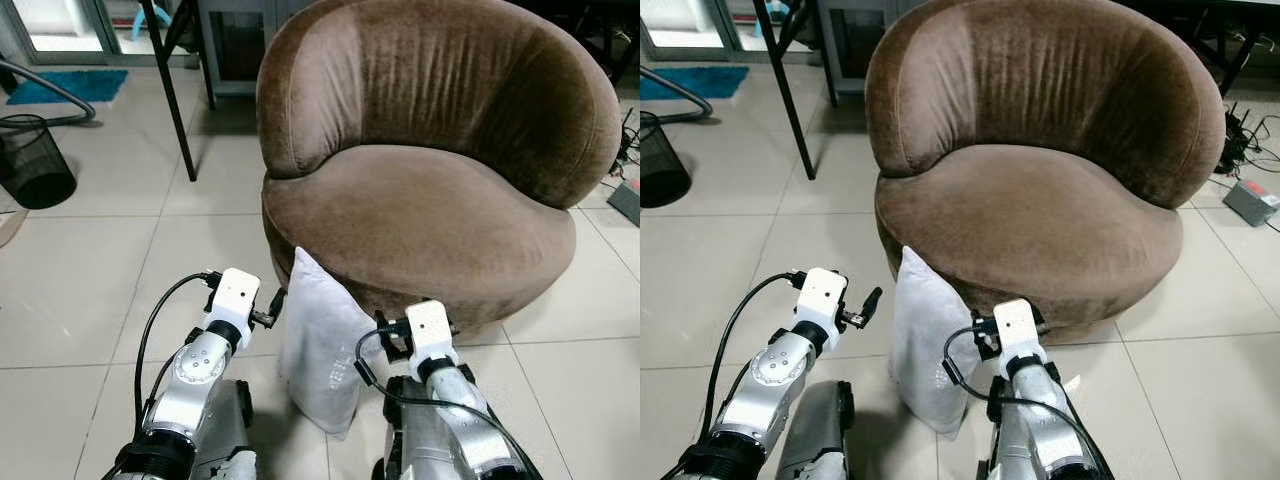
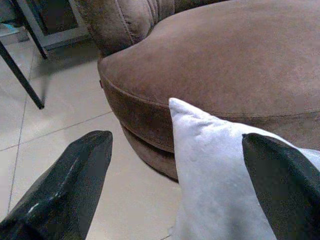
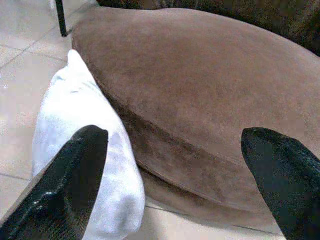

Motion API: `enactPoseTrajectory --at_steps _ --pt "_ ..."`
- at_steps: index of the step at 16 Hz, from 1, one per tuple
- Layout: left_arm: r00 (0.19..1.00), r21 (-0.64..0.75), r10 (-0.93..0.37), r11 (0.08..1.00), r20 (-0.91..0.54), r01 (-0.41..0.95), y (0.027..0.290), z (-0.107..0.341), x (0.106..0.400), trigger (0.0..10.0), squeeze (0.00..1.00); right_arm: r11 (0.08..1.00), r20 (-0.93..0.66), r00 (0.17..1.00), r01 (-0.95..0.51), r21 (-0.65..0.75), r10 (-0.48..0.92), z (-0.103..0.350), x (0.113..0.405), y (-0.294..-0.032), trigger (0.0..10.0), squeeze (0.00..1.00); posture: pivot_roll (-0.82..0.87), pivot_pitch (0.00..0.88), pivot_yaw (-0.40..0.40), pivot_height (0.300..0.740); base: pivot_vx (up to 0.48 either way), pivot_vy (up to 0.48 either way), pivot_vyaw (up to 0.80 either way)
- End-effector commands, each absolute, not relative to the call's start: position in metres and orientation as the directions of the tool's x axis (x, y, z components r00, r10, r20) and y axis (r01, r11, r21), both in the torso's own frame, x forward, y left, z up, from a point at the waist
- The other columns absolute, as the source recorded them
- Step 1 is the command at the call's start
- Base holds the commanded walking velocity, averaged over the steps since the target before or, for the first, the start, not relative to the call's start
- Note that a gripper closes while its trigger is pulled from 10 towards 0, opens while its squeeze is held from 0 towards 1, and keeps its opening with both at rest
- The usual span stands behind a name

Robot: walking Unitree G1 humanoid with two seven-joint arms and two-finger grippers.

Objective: Move the pillow to the sofa from floor

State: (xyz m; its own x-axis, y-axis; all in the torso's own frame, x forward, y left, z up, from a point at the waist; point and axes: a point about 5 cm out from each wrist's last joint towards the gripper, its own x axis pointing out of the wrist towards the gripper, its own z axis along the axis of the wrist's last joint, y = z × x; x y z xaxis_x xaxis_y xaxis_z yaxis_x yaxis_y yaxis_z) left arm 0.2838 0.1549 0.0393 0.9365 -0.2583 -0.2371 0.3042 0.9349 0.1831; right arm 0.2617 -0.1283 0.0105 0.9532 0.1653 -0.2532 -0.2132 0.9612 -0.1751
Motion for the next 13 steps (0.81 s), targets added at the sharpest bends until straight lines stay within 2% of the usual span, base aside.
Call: enactPoseTrajectory --at_steps 1,5,8,9,13 --pt "0.937 0.177 -0.248 0.939 -0.246 0.295 0.155 0.036 0.281 10.0 0.0 0.951 -0.252 0.953 -0.224 -0.214 0.168 0.017 0.273 -0.13 10.0 0.0 0.07 0.062 -0.046 0.55 0.0 0.0 0.0" --pt "0.943 0.173 -0.224 0.947 -0.245 0.27 0.157 0.033 0.274 10.0 0.0 0.917 -0.233 0.94 -0.307 -0.254 0.25 0.029 0.293 -0.124 10.0 0.0 0.1 0.083 -0.085 0.55 0.0 0.0 0.0" --pt "0.947 0.167 -0.203 0.954 -0.25 0.248 0.16 0.03 0.266 10.0 0.0 0.876 -0.29 0.908 -0.385 -0.29 0.303 0.031 0.305 -0.122 10.0 0.0 0.13 0.091 -0.106 0.55 0.0 0.0 0.0" --pt "0.947 0.168 -0.195 0.956 -0.254 0.242 0.161 0.029 0.261 10.0 0.0 0.839 -0.348 0.874 -0.448 -0.308 0.338 0.028 0.308 -0.124 10.0 0.0 0.14 0.09 -0.111 0.55 0.0 0.0 0.0" --pt "0.948 0.171 -0.187 0.957 -0.258 0.235 0.164 0.029 0.256 10.0 0.0 0.777 -0.427 0.824 -0.528 -0.342 0.372 0.016 0.303 -0.122 10.0 0.0 0.16 0.103 -0.114 0.55 0.0 0.0 0.0"
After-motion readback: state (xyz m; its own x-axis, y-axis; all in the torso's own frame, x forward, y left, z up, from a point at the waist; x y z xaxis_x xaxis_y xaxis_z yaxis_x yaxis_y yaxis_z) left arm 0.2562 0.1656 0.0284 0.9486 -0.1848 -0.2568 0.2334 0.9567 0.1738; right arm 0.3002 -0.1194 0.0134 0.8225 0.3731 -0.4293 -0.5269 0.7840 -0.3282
